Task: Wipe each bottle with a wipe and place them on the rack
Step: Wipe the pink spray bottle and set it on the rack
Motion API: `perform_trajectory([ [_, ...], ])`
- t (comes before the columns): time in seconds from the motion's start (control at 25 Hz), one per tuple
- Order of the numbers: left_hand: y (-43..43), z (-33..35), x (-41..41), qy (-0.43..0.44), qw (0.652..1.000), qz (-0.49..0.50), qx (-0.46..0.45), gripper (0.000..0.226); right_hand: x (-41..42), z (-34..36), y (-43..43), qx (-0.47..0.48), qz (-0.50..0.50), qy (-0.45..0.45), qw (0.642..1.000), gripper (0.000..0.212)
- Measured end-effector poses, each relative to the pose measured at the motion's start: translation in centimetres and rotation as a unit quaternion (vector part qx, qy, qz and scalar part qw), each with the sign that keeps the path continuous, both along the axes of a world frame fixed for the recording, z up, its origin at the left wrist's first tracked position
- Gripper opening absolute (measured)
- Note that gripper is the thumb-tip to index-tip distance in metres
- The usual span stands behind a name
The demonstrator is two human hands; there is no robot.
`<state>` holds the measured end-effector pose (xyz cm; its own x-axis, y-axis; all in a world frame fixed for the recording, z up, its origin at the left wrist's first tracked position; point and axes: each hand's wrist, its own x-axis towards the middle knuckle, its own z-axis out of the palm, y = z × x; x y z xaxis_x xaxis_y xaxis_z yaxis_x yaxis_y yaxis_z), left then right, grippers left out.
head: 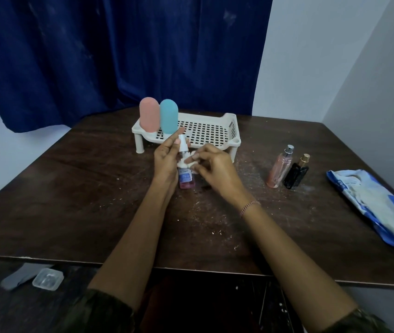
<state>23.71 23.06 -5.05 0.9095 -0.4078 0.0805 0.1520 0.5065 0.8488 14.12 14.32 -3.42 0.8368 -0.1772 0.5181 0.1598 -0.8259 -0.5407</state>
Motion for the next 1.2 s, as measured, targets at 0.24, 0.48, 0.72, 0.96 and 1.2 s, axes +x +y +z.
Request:
perform_trajectory([
  [0.24, -0.1, 0.1, -0.2, 0.019, 1.0, 0.015, -0.009, 0.029, -2.4, -2.8, 0.3, -0.041, 0.04, 0.048, 0.997, 0.021],
  [0.48, -0.1, 0.0, -0.6, 0.001, 0.999, 0.027, 0.025, 0.028, 0.5, -0.2, -0.2, 0.017, -0.016, -0.025, 0.999, 0.019],
  [0.72, -0.2, 0.4, -1.0, 0.036, 0.999, 0.011, 0.012, 0.025, 2.0, -0.6, -0.3, 0.115, -0.067, -0.027, 0.991, 0.018],
  [0.96, 0.1, 0.5, -0.8, 0.028, 0.997, 0.054, 0.048, 0.03, -0.2, -3.3, 0.1, 0.214, -0.016, 0.025, 0.976, 0.015],
  [1.2, 0.8, 0.4, 0.0, 0.098, 0.99, 0.105, -0.003, 0.024, -1.6, -3.4, 1.0, 0.142, 0.049, -0.02, 0.988, 0.028],
])
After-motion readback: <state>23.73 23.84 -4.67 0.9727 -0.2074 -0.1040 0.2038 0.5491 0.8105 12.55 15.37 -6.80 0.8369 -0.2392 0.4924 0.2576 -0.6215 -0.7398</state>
